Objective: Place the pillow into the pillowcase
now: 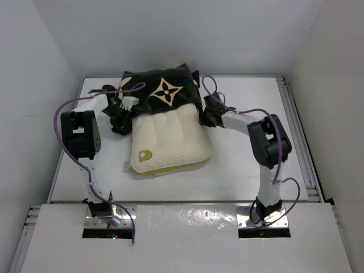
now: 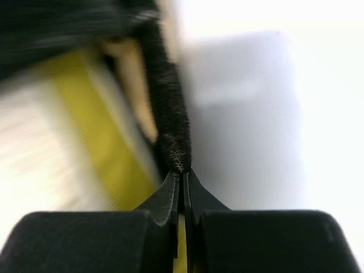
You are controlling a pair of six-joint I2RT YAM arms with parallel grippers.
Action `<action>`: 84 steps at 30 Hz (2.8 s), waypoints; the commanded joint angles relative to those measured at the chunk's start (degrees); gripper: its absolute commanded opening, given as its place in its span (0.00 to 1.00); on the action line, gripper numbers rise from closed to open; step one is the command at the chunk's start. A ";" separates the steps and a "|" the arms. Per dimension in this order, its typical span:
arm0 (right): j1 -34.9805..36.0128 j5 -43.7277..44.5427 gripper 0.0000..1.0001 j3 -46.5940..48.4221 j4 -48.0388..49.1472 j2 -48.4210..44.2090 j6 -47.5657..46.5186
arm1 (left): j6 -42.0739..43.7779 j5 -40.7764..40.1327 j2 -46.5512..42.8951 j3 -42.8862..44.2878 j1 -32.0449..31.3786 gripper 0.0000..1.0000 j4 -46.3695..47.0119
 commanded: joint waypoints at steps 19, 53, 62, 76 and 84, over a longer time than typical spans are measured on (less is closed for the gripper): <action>-21.44 -36.62 0.00 -3.22 17.55 -34.61 40.29 | -1.82 0.17 8.44 32.70 2.21 0.00 -23.91; -9.67 -12.88 0.00 -25.55 -0.74 -48.93 37.86 | -3.67 -5.71 -11.48 17.25 -3.85 0.59 -4.67; -9.57 -8.58 0.00 -32.93 -2.93 -57.02 36.64 | 19.25 -0.20 -36.62 -7.16 -18.17 0.12 -4.12; -13.09 -7.26 0.00 -40.22 -6.45 -61.67 32.58 | 5.73 -10.21 -36.03 -19.06 -58.61 1.00 7.38; -13.26 -7.17 0.00 -40.32 -12.50 -64.23 24.44 | 12.68 -3.88 -30.05 -32.12 -60.01 1.00 14.65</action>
